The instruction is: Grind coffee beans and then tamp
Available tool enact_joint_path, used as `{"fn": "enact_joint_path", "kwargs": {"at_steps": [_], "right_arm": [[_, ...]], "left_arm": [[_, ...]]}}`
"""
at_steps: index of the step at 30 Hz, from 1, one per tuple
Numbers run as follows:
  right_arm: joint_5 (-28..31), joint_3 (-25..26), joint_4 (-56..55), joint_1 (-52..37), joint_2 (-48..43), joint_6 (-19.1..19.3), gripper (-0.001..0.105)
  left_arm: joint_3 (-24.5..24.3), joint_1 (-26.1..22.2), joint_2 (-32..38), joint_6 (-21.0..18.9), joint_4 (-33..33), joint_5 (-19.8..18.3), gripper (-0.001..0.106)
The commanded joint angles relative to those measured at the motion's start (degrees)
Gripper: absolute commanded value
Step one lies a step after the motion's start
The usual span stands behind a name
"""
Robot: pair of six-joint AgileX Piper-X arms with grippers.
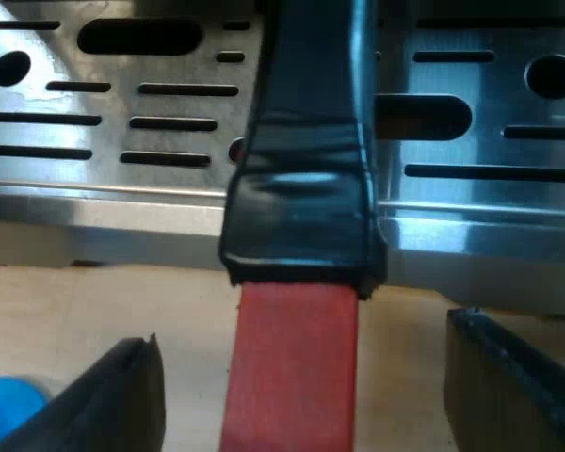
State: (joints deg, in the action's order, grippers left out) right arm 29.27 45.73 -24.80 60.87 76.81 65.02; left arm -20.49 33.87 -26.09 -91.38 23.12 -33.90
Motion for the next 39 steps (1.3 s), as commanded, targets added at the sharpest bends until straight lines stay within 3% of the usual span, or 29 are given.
{"fn": "enact_joint_path", "kwargs": {"at_steps": [1, 8, 13, 15, 26, 39], "right_arm": [[-0.04, 0.59, 1.51, -0.11, 0.34, 0.74, 0.063], [-0.04, 0.59, 1.87, -0.11, 0.97, 0.86, 0.063], [-0.04, 0.59, 1.87, -0.11, 0.97, 3.29, 0.060], [-0.04, 0.59, 1.87, -0.11, 0.97, 4.77, 0.050], [0.31, 0.59, 1.87, -0.11, 0.97, 4.76, 0.000], [0.49, 0.59, 2.60, -0.11, 0.97, 4.76, 0.000]], "left_arm": [[-0.28, 0.13, 0.43, 0.01, -0.25, 0.77, 0.070], [-0.28, 0.13, 0.43, 0.01, -0.25, 0.77, 0.070], [-0.28, 0.13, 0.43, 0.01, -0.25, 0.77, 0.070], [-0.28, 0.13, 0.43, 0.01, -0.25, 0.77, 0.070], [-0.28, 0.13, 0.43, 0.01, -0.25, 0.77, 0.070], [-0.28, 0.13, 0.43, 0.01, -0.25, 0.77, 0.070]]}}
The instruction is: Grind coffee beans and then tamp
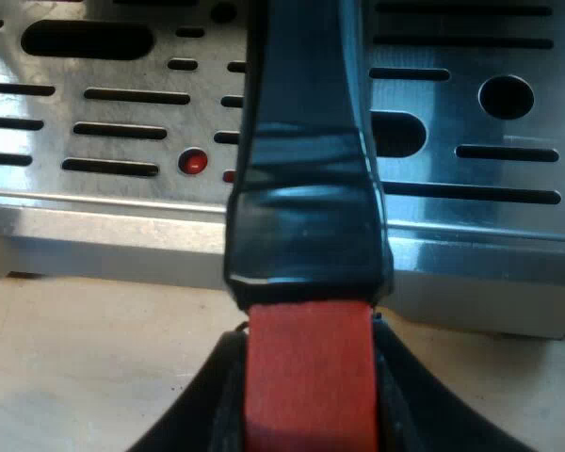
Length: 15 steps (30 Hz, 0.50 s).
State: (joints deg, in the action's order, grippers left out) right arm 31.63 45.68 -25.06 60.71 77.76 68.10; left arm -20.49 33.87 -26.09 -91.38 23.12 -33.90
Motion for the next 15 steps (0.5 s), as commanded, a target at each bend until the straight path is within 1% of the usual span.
{"fn": "enact_joint_path", "kwargs": {"at_steps": [1, 5, 8, 15], "right_arm": [[-1.85, 0.64, 2.93, 0.06, 0.01, 1.68, 0.000], [-0.19, 0.64, 5.16, 0.06, 0.01, 1.68, 0.000], [-0.18, 0.64, 6.97, 0.06, 0.01, 1.68, 0.000], [1.49, 0.64, 7.28, 0.58, 0.01, 1.57, 0.000]], "left_arm": [[-0.28, 0.13, 0.43, 0.01, -0.25, 0.77, 0.070], [-0.28, 0.13, 0.43, 0.01, -0.25, 0.77, 0.070], [-0.28, 0.13, 0.43, 0.01, -0.25, 0.77, 0.070], [-0.28, 0.13, 0.43, 0.01, -0.25, 0.77, 0.070]]}}
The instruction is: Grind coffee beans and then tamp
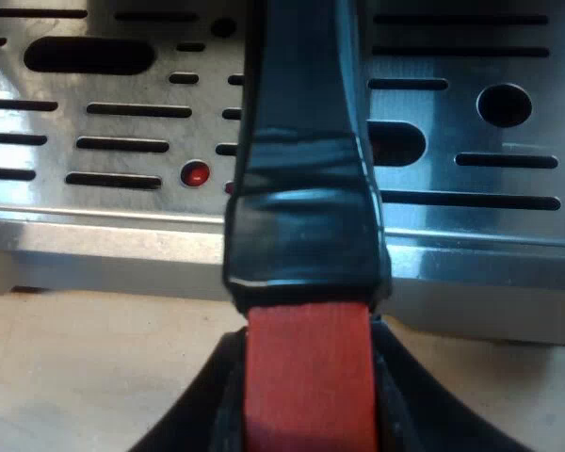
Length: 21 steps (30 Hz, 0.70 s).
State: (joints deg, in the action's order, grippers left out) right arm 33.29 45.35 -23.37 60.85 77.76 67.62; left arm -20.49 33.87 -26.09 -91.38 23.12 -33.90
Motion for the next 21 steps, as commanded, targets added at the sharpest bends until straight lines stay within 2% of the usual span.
{"fn": "enact_joint_path", "kwargs": {"at_steps": [1, 6, 9, 14, 17, 21], "right_arm": [[0.17, 0.98, 5.57, 0.75, 0.01, 2.05, 0.000], [1.85, 0.08, 5.57, 2.41, 0.01, 1.15, 0.000], [4.73, -1.21, 5.57, 4.34, 0.01, -0.93, 0.000], [8.61, -1.38, 5.57, 6.84, 0.01, -1.09, 0.000], [9.84, -1.38, 5.57, 7.36, 0.01, -3.16, 0.000], [10.56, -1.38, 5.46, 8.09, 0.01, -3.32, 0.000]], "left_arm": [[-0.28, 0.13, 0.43, 0.01, -0.25, 0.77, 0.070], [-0.28, 0.13, 0.43, 0.01, -0.25, 0.77, 0.070], [-0.28, 0.13, 0.43, 0.01, -0.25, 0.77, 0.070], [-0.28, 0.13, 0.43, 0.01, -0.25, 0.77, 0.070], [-0.28, 0.13, 0.43, 0.01, -0.25, 0.77, 0.070], [-0.28, 0.13, 0.43, 0.01, -0.25, 0.77, 0.070]]}}
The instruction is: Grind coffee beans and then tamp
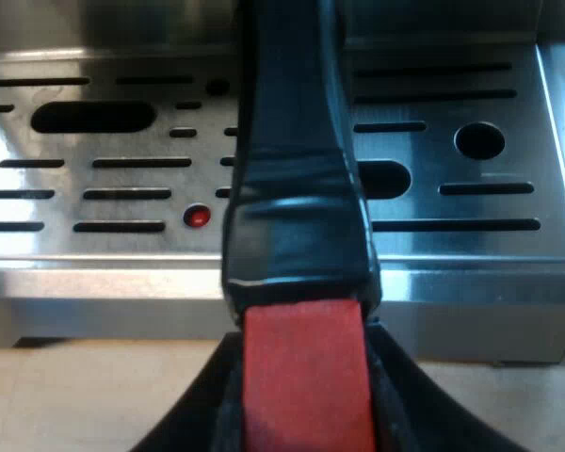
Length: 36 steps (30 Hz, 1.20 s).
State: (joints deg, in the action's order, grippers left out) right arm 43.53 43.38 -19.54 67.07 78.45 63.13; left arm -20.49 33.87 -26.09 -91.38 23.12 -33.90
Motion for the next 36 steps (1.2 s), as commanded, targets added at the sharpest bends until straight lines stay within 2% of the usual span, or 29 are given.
{"fn": "enact_joint_path", "kwargs": {"at_steps": [1, 7, 20, 24, 29, 36], "right_arm": [[0.50, 0.59, 1.36, 2.13, -0.67, 1.18, 0.000], [5.46, 0.44, 1.33, 4.40, -0.67, 1.18, 0.000], [5.86, 0.44, 1.33, 4.64, -0.67, 0.55, 0.000], [6.81, 0.28, 0.79, 5.63, -0.67, -1.58, 0.000], [6.90, 0.30, -2.05, 6.65, -0.67, -1.80, 0.000], [7.69, 0.30, -3.07, 8.68, -0.67, -4.73, 0.000]], "left_arm": [[-0.28, 0.13, 0.43, 0.01, -0.25, 0.77, 0.070], [-0.28, 0.13, 0.43, 0.01, -0.25, 0.77, 0.070], [-0.28, 0.13, 0.43, 0.01, -0.25, 0.77, 0.070], [-0.28, 0.13, 0.43, 0.01, -0.25, 0.77, 0.070], [-0.28, 0.13, 0.43, 0.01, -0.25, 0.77, 0.070], [-0.28, 0.13, 0.28, 0.01, -0.25, 0.77, 0.070]]}}
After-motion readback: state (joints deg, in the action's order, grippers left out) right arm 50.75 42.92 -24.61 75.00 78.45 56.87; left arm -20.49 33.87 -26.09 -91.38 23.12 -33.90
